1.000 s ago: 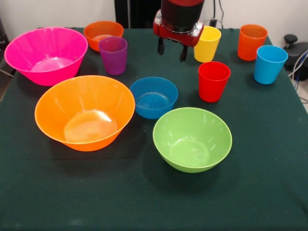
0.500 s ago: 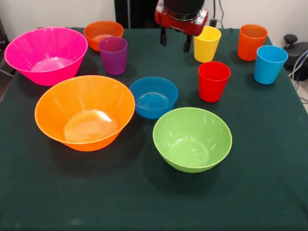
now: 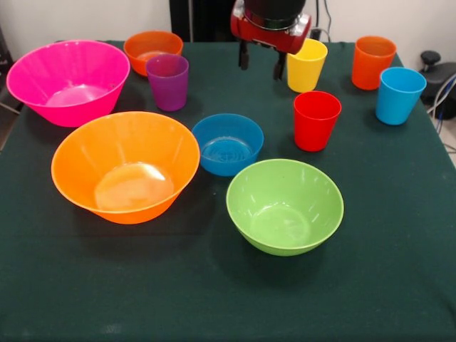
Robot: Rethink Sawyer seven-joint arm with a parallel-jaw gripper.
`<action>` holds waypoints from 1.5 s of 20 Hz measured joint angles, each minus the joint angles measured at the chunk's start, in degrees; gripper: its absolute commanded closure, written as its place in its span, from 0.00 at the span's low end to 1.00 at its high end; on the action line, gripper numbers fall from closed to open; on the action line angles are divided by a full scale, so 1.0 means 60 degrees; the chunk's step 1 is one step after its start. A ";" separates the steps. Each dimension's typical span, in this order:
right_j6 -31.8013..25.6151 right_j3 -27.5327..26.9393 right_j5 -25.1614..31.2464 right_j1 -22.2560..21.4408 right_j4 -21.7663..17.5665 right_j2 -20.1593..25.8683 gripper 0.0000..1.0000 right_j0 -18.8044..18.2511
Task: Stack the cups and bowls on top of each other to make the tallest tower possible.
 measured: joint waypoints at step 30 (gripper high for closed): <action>0.0000 0.0826 0.0000 -0.0749 0.0016 0.0129 0.00 0.0001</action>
